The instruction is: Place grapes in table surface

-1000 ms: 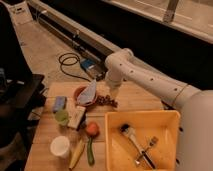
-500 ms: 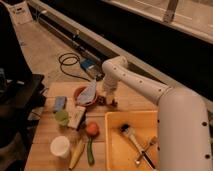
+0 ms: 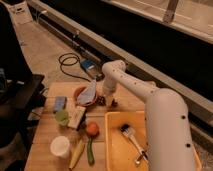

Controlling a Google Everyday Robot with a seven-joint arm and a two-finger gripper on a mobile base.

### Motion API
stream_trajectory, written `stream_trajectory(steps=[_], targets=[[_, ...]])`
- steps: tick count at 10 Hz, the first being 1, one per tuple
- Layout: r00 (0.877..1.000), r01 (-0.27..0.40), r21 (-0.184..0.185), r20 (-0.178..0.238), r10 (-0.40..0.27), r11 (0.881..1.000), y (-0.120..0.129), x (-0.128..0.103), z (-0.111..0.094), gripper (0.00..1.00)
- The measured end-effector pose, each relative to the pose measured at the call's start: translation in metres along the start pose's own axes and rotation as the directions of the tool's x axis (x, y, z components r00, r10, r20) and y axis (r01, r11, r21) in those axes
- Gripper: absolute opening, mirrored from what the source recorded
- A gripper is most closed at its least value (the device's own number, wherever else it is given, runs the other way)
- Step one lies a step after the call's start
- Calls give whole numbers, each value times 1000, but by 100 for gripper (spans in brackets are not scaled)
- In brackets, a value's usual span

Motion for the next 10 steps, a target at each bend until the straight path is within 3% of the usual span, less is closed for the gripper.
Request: stream_trajectory(steps=[2, 5, 10], targets=[[1000, -22, -10, 18, 22, 1000, -1, 6, 5, 33], [1000, -11, -19, 7, 12, 1000, 1, 4, 3, 4], [1000, -13, -22, 8, 13, 1000, 2, 5, 1, 0]])
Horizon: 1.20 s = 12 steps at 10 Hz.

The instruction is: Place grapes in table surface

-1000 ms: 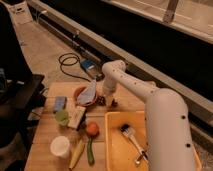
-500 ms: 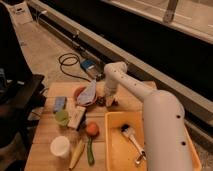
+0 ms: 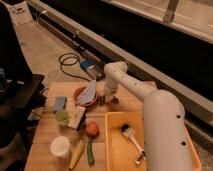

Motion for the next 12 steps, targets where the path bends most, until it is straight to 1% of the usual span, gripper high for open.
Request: stream_trajectory(steps=[9, 12], targets=[[1000, -4, 1, 0, 4, 1000, 0, 2, -1, 0], [1000, -8, -1, -5, 8, 1000, 3, 4, -12, 0]])
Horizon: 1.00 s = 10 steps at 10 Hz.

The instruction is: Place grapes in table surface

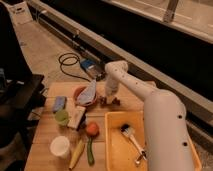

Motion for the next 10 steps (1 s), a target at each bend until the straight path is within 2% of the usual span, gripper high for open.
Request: stream_trajectory(steps=[2, 5, 7, 9, 10], targets=[[999, 12, 80, -39, -9, 997, -9, 0, -28, 0], [996, -3, 183, -84, 18, 983, -23, 9, -94, 0], [992, -44, 250, -105, 72, 967, -29, 36, -136, 0], [986, -93, 298, -107, 130, 950, -30, 68, -159, 0], [980, -133, 325, -98, 173, 936, -28, 88, -172, 0]])
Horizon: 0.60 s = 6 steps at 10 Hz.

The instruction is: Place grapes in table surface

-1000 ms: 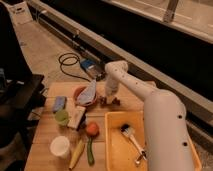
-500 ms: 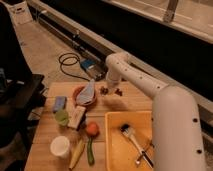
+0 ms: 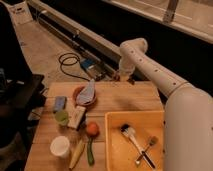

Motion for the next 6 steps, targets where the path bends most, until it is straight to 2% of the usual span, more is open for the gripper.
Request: stream_trajectory(steps=[2, 3, 4, 5, 6], targets=[[998, -63, 27, 5, 63, 998, -3, 26, -10, 8], [995, -98, 32, 14, 98, 995, -2, 40, -11, 18], [991, -131, 28, 29, 130, 991, -1, 47, -8, 31], [989, -147, 17, 36, 146, 989, 2, 51, -1, 39], [985, -166, -5, 48, 166, 986, 5, 54, 13, 51]])
